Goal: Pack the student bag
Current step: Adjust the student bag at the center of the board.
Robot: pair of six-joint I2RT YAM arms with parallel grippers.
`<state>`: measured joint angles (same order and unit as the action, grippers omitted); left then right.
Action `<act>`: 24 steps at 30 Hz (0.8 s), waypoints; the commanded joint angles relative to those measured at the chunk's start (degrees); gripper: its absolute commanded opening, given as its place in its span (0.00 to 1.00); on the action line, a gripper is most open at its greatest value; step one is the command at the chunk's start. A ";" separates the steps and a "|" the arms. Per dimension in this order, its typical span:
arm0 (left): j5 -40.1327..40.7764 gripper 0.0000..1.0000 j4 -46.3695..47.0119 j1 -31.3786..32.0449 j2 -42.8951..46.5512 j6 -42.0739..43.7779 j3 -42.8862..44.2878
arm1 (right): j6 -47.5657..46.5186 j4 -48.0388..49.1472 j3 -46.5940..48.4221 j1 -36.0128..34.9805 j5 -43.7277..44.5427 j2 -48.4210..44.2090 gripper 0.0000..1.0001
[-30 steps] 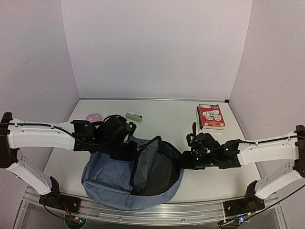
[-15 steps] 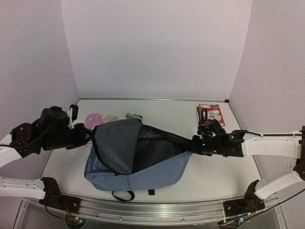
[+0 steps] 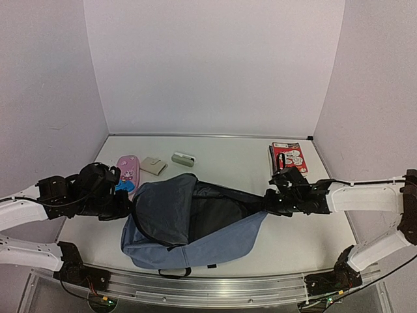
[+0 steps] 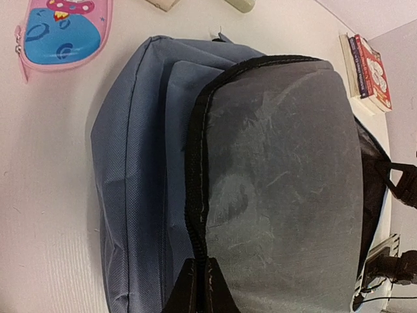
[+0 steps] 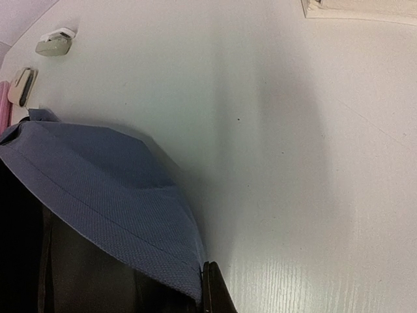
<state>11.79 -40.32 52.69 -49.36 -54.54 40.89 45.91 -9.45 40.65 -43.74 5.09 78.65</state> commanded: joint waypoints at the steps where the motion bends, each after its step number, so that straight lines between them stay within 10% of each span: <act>1: -2.48 0.00 1.77 -0.91 -1.80 0.07 -2.63 | -0.48 -1.87 -1.60 2.05 3.55 -1.59 0.03; 12: -10.15 0.00 13.59 -1.04 -17.37 3.96 -1.60 | -5.11 -10.28 5.73 2.17 6.54 -10.93 0.93; 18: -11.04 0.04 13.48 -1.36 -20.56 3.36 -0.76 | -11.78 -12.39 13.65 7.96 9.20 -0.90 0.98; 24: -10.45 0.35 8.50 -1.79 -19.58 5.97 3.75 | -17.70 -9.92 20.67 19.17 4.74 8.18 0.98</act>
<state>1.09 -28.23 51.53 -69.73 -50.88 39.49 33.81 -19.70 56.98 -31.37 11.43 83.16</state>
